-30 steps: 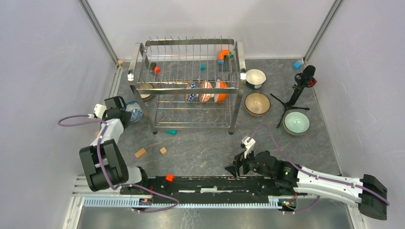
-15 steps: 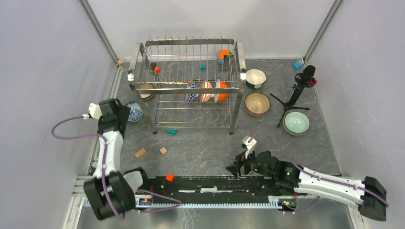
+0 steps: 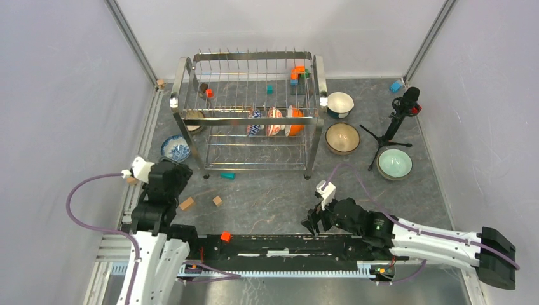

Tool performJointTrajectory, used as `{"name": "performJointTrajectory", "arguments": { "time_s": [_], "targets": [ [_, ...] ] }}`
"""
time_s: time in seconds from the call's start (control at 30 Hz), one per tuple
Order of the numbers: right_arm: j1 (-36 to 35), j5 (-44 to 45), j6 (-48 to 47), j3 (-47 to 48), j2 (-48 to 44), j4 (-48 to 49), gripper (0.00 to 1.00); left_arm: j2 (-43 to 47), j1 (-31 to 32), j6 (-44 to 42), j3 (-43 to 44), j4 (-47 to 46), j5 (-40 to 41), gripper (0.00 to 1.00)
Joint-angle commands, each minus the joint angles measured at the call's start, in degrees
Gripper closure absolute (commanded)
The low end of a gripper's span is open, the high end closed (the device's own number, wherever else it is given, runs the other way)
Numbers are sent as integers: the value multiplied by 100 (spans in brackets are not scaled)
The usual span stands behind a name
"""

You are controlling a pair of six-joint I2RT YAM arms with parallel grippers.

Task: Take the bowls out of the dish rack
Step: Pick up the bowl from the dish rack.

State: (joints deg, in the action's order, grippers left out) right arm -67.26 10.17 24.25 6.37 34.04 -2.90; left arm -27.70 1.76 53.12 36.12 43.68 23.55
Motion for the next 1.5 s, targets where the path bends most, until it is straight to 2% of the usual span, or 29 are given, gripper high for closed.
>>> {"name": "performJointTrajectory", "arguments": {
  "time_s": [0.0, 0.27, 0.4, 0.57, 0.83, 1.07, 1.2, 1.3, 1.47],
  "targets": [
    [-22, -61, -234, 381, 336, 524, 14, 375, 683, 609, 74, 1022, 218, 28],
    [-24, -139, -282, 393, 864, 804, 14, 824, 887, 340, 87, 1147, -1538, 28],
    [-19, -74, -313, 396, 928, 843, 14, 1225, 888, -81, 124, 1106, -2170, 29],
    [-21, 364, -353, 400, 966, 791, 14, 1570, 883, -324, 16, 831, -2604, 29],
    [-22, 736, -263, 383, 951, 844, 14, 1182, 903, -698, -306, -284, -2869, 27],
    [-19, 1003, -341, 398, 1115, 876, 15, 1053, 1207, -895, -607, -980, -2577, 27],
    [-9, 1296, -349, 481, 1157, 870, 15, 805, 1837, -937, -731, -1395, -1989, 28],
    [-7, 1442, -367, 501, 1074, 878, 14, 460, 2778, -993, -630, -1492, -1138, 28],
    [-12, 1637, -447, 513, 904, 778, 14, -363, 4931, -935, -686, -2051, 888, 28]
  ]
}}
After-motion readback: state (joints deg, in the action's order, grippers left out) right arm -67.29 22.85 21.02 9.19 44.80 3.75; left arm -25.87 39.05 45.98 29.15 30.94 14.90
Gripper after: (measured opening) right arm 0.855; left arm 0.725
